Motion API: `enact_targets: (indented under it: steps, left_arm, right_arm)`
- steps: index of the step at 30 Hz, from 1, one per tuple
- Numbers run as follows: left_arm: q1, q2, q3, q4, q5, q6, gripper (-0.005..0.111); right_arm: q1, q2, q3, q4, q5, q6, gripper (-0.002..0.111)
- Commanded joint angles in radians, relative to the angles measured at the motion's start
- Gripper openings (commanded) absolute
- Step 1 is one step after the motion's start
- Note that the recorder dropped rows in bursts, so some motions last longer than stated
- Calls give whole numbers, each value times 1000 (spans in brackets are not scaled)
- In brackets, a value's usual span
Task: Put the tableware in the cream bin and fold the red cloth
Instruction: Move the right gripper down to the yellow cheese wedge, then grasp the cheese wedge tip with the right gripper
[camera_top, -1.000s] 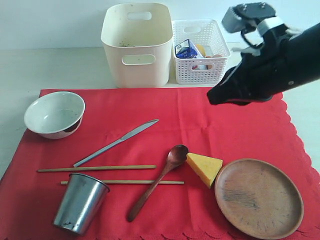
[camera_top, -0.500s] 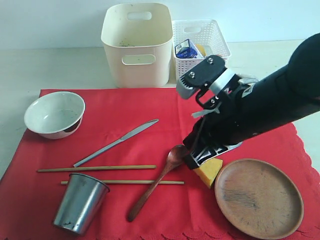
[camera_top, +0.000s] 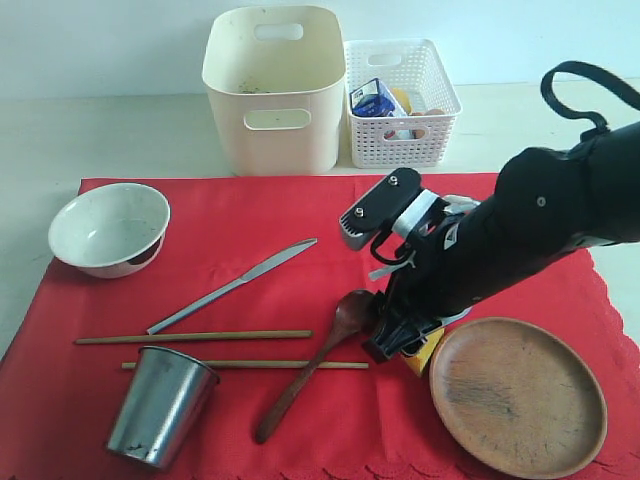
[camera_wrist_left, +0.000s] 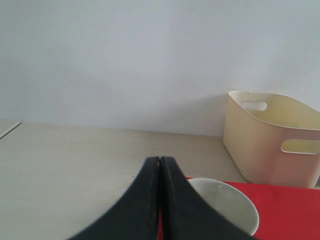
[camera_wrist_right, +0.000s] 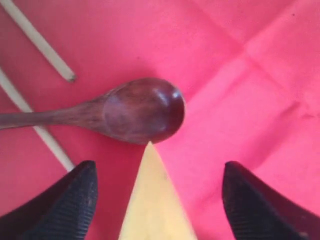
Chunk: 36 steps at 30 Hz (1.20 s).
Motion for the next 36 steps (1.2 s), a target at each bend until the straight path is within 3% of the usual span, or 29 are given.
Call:
enact_targets:
  steps: [1, 9, 20, 36]
  left_arm:
    - [0, -5, 1, -3, -1, -2, 3]
    - [0, -5, 1, -3, -1, -2, 3]
    - [0, -5, 1, -3, -1, -2, 3]
    - [0, -5, 1, -3, -1, -2, 3]
  right_arm:
    - [4, 43, 3, -12, -73, 6, 70]
    - [4, 74, 3, -34, -77, 6, 67]
    - [4, 70, 3, -38, -60, 14, 2]
    - [4, -98, 3, -28, -54, 31, 0]
